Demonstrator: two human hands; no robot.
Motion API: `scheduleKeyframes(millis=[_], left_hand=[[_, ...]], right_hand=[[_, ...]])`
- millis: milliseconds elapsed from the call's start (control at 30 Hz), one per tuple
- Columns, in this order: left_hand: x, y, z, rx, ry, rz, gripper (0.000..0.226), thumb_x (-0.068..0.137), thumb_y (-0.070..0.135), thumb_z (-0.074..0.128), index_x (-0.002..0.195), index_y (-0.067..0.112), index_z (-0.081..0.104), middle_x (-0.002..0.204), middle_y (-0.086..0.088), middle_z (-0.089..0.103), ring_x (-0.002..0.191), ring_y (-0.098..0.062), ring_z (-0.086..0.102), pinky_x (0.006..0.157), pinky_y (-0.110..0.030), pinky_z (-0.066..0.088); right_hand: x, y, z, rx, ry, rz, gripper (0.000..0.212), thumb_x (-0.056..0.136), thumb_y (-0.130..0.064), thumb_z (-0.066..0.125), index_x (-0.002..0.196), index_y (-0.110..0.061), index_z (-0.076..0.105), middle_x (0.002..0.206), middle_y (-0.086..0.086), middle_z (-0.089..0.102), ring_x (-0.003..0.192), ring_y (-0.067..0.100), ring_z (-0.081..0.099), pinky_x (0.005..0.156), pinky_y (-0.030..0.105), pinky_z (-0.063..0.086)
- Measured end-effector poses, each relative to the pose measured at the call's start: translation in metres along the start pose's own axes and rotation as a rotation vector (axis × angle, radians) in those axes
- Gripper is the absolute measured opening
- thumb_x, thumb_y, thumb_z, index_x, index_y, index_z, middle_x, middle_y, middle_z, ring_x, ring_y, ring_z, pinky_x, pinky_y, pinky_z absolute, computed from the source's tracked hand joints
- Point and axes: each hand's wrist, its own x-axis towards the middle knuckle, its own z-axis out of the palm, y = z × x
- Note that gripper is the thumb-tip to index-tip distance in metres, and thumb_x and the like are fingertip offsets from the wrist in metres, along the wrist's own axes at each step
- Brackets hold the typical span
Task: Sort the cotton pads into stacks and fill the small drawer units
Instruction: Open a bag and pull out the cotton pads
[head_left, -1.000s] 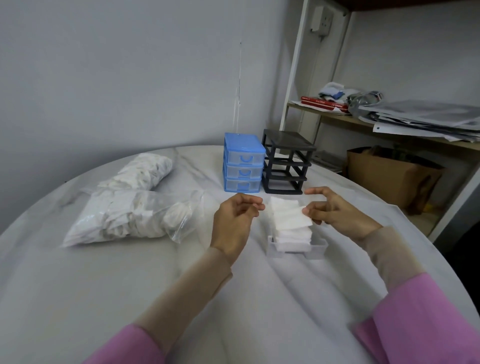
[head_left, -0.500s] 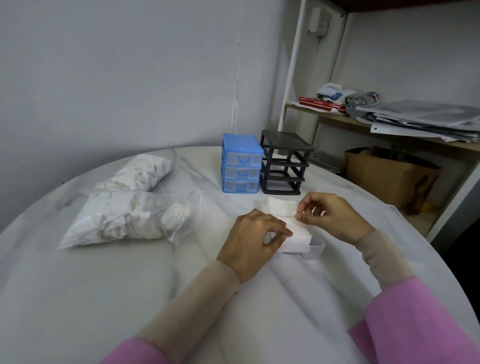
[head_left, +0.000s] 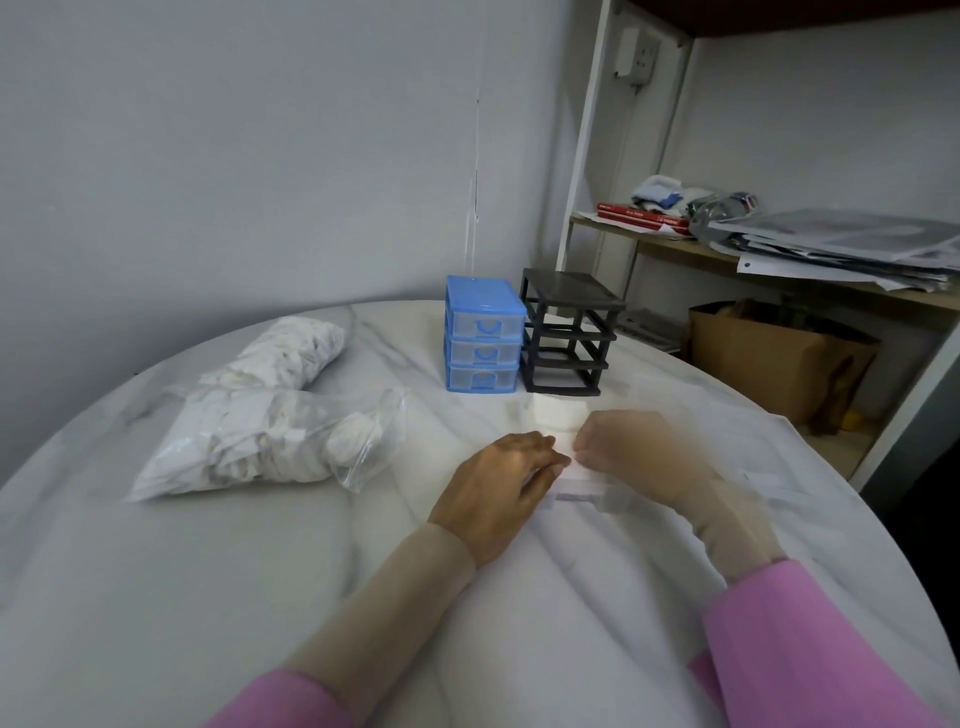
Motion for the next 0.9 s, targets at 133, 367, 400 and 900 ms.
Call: scheduleKeyframes(millis=[133, 367, 400, 900], left_hand=[[0.001, -0.004, -0.002, -0.073, -0.019, -0.032, 0.033, 0.099, 0.029, 0.041, 0.126, 0.02, 0.059, 0.142, 0.002, 0.046, 0.134, -0.006, 0.034, 0.109, -0.016, 0.024], [-0.002, -0.002, -0.015, -0.091, 0.053, -0.031, 0.03, 0.096, 0.015, 0.047, 0.121, 0.02, 0.062, 0.138, 0.003, 0.051, 0.131, -0.007, 0.04, 0.106, -0.013, 0.025], [-0.003, -0.004, -0.019, -0.091, 0.073, -0.036, 0.029, 0.094, 0.012, 0.047, 0.118, 0.019, 0.064, 0.134, 0.003, 0.054, 0.127, -0.009, 0.044, 0.106, -0.015, 0.029], [-0.008, 0.006, -0.03, 0.085, 0.0, 0.005, 0.026, 0.092, 0.02, 0.055, 0.117, 0.022, 0.06, 0.122, 0.005, 0.058, 0.116, -0.011, 0.044, 0.096, -0.032, 0.04]], right_hand=[[0.0, 0.0, 0.004, -0.031, 0.049, -0.067, 0.007, 0.086, -0.011, 0.064, 0.085, -0.017, 0.066, 0.082, -0.004, 0.064, 0.072, 0.001, 0.054, 0.066, 0.005, 0.04], [0.0, -0.007, 0.004, -0.092, 0.158, -0.098, 0.008, 0.088, -0.013, 0.061, 0.087, -0.018, 0.068, 0.086, -0.007, 0.062, 0.075, 0.003, 0.052, 0.075, 0.02, 0.046], [0.0, -0.009, 0.003, -0.111, 0.163, -0.097, 0.009, 0.088, -0.013, 0.061, 0.086, -0.02, 0.067, 0.086, -0.007, 0.061, 0.075, 0.003, 0.052, 0.075, 0.024, 0.048], [-0.01, 0.003, 0.001, -0.339, 0.2, 0.346, 0.043, 0.087, 0.004, 0.05, 0.127, -0.012, 0.047, 0.13, 0.007, 0.049, 0.113, 0.025, 0.051, 0.09, 0.032, 0.044]])
